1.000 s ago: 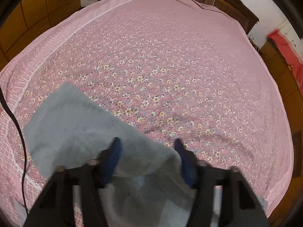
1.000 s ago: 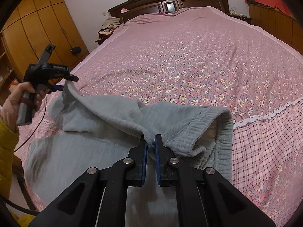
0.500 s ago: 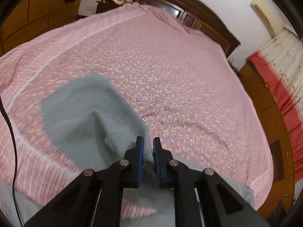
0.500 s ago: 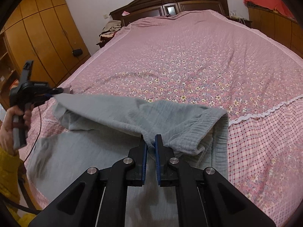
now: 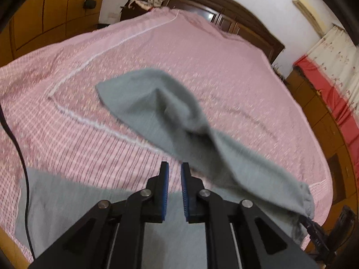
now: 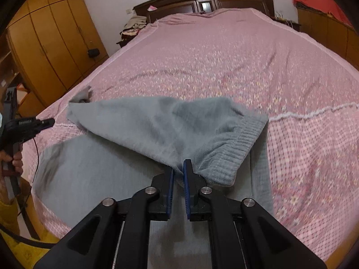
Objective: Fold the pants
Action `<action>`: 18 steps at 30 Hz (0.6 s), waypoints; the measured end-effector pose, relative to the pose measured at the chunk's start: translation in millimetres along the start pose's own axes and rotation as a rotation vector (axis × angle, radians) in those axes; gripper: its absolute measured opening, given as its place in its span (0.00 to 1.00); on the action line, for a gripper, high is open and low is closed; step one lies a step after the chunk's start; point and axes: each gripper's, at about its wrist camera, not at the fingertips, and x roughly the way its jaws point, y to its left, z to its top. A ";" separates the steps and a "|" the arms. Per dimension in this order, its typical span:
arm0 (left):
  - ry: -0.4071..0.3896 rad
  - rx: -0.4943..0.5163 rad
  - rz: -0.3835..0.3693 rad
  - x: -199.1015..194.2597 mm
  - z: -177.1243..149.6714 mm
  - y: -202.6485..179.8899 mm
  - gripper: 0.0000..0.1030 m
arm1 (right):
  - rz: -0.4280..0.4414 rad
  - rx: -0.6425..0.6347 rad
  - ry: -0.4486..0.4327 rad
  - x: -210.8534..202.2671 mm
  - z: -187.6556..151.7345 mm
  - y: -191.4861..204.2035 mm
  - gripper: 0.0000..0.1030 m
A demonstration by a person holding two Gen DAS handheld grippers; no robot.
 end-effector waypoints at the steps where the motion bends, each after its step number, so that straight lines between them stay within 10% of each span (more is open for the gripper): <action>1: 0.009 -0.001 0.008 3.0 -2.4 0.4 0.18 | -0.001 0.009 0.008 2.0 -2.0 -0.7 0.09; 10: 0.005 0.013 -0.023 5.7 12.9 -13.0 0.47 | -0.036 0.044 0.059 17.4 -16.4 0.7 0.25; 18: -0.038 0.073 0.008 20.1 59.8 -44.7 0.50 | -0.060 0.102 0.021 -14.6 -17.2 0.5 0.38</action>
